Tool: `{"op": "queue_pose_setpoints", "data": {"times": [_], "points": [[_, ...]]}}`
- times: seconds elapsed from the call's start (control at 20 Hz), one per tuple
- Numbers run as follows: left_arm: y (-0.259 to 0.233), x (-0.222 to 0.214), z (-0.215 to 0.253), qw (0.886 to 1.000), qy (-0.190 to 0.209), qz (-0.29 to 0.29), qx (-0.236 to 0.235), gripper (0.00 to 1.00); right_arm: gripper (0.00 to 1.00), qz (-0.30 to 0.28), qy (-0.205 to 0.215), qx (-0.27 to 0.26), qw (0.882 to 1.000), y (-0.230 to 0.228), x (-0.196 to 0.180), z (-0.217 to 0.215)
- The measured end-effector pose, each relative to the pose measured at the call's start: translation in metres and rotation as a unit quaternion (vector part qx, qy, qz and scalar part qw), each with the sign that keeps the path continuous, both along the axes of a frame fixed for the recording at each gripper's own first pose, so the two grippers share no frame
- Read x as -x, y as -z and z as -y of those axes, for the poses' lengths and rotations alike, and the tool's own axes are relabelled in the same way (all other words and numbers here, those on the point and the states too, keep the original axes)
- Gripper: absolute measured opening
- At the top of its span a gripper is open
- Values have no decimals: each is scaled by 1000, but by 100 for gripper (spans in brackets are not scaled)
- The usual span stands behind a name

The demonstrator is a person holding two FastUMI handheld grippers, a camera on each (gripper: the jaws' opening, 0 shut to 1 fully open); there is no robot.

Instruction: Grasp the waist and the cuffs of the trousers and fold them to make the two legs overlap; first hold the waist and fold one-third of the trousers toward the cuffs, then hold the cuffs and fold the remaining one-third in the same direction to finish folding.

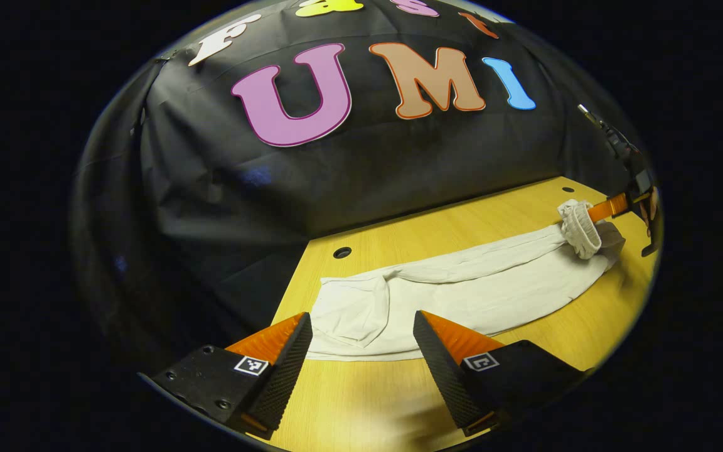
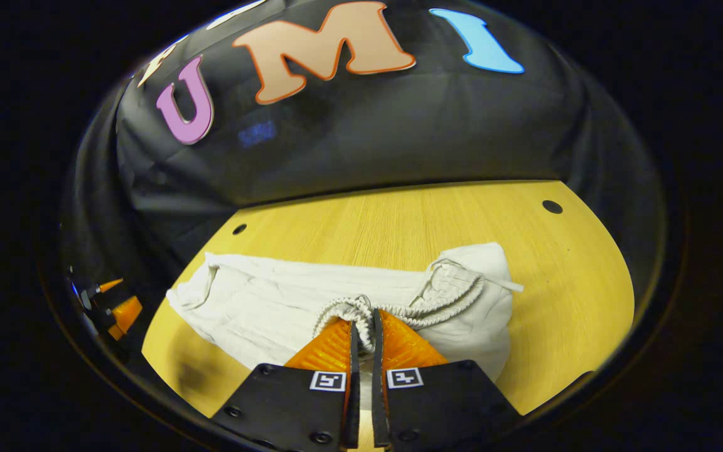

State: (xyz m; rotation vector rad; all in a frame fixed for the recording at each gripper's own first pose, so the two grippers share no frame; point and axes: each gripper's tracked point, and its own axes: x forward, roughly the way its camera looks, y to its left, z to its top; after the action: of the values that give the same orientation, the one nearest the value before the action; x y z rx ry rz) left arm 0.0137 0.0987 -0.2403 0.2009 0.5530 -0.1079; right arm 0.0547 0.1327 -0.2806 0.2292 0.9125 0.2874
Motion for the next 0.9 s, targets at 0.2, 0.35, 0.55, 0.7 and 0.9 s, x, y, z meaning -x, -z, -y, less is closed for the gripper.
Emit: {"op": "queue_pose_setpoints", "data": {"times": [0.2,0.35,0.55,0.7,0.9], "points": [[7,-3,-15,1000,2,-3,1,96,12,-25,-48,32,998,-5,-10,-10],[14,-7,-26,1000,7,-6,4,96,20,-27,-61,17,998,-13,-13,-16],[25,-18,-36,1000,11,-11,18,96,98,-8,-54,-17,998,-29,-8,-25],[36,-31,-48,999,4,-14,37,96,96,19,-26,-37,999,-49,-9,-24],[55,-51,-65,997,-4,-21,68,96,97,37,26,-38,998,-72,-15,3]]}}
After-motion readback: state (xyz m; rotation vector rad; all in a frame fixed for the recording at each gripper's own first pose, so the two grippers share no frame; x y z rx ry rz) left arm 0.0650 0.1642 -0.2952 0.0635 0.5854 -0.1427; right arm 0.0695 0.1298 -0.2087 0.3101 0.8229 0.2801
